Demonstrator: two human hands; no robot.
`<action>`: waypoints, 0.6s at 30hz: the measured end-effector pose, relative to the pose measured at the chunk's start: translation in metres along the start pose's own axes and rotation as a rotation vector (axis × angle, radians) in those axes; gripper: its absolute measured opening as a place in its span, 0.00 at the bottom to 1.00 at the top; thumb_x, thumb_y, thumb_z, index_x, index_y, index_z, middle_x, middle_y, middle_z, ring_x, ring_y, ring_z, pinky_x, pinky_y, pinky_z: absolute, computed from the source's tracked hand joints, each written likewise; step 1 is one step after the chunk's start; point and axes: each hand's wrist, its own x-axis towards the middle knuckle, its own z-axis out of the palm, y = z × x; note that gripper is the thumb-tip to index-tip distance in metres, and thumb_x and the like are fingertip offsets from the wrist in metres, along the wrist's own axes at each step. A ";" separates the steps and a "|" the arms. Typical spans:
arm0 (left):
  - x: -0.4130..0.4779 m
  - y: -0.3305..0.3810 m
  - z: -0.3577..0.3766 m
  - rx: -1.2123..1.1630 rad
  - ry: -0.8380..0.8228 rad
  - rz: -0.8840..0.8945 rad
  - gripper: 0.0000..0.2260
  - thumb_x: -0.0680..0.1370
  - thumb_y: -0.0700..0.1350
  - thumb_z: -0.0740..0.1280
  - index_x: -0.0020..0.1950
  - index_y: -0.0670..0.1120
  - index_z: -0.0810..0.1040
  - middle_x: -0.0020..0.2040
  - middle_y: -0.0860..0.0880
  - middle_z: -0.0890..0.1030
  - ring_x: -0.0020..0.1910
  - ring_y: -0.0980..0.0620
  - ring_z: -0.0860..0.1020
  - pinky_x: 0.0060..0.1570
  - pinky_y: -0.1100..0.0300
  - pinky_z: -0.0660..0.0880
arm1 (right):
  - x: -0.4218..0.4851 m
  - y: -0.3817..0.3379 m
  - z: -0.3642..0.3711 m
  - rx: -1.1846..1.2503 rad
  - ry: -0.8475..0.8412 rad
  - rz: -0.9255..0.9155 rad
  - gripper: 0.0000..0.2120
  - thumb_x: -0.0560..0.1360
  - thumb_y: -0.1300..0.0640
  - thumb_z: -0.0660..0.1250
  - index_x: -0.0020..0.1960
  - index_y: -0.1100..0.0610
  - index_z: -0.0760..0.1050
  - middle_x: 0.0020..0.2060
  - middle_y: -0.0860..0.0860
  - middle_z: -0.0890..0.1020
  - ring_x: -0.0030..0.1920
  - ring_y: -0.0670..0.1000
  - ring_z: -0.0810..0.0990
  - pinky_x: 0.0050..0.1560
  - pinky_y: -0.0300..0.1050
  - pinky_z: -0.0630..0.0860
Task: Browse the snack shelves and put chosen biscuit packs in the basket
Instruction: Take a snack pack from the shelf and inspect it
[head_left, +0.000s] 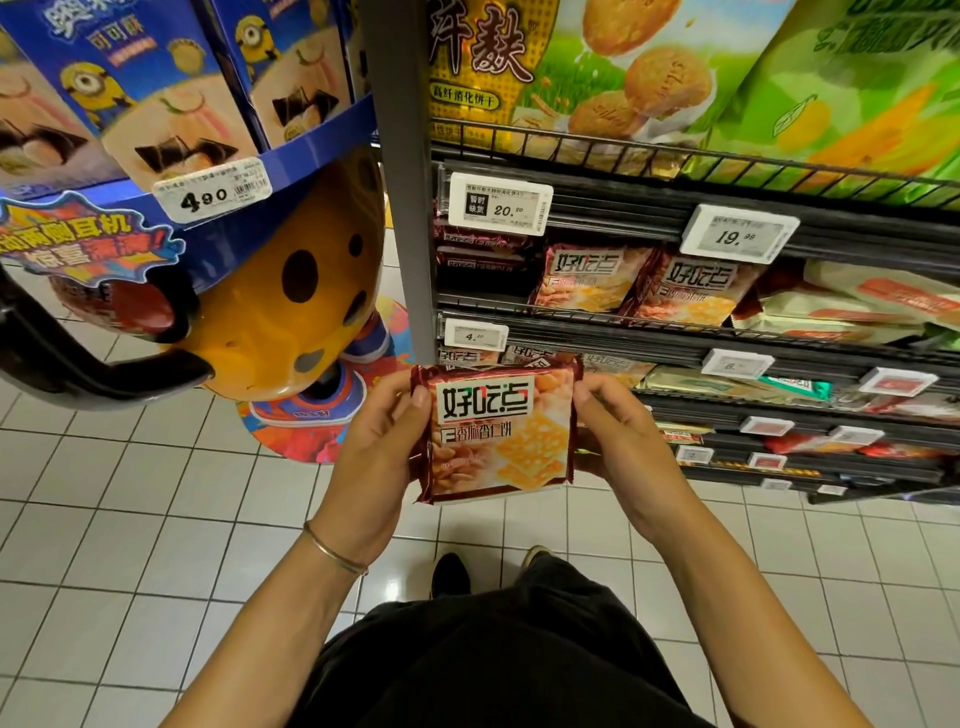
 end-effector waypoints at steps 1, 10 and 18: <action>0.000 0.000 0.001 -0.001 -0.003 0.004 0.14 0.78 0.57 0.65 0.61 0.55 0.80 0.58 0.49 0.86 0.57 0.49 0.85 0.49 0.56 0.84 | 0.001 0.001 0.000 0.004 0.015 -0.015 0.10 0.86 0.49 0.60 0.57 0.50 0.78 0.52 0.53 0.87 0.54 0.57 0.86 0.48 0.50 0.82; 0.000 -0.001 0.009 0.026 0.083 0.072 0.10 0.80 0.58 0.62 0.55 0.62 0.83 0.55 0.51 0.87 0.55 0.50 0.85 0.51 0.53 0.84 | -0.001 0.003 -0.002 -0.116 0.082 -0.205 0.09 0.84 0.51 0.60 0.48 0.49 0.75 0.49 0.59 0.84 0.51 0.65 0.83 0.57 0.70 0.79; 0.004 -0.007 0.004 0.151 0.247 0.106 0.07 0.86 0.47 0.61 0.49 0.49 0.75 0.43 0.48 0.84 0.44 0.51 0.85 0.40 0.58 0.83 | -0.007 0.006 -0.004 -0.287 0.013 -0.267 0.09 0.87 0.55 0.57 0.50 0.53 0.73 0.49 0.51 0.83 0.53 0.57 0.83 0.56 0.67 0.79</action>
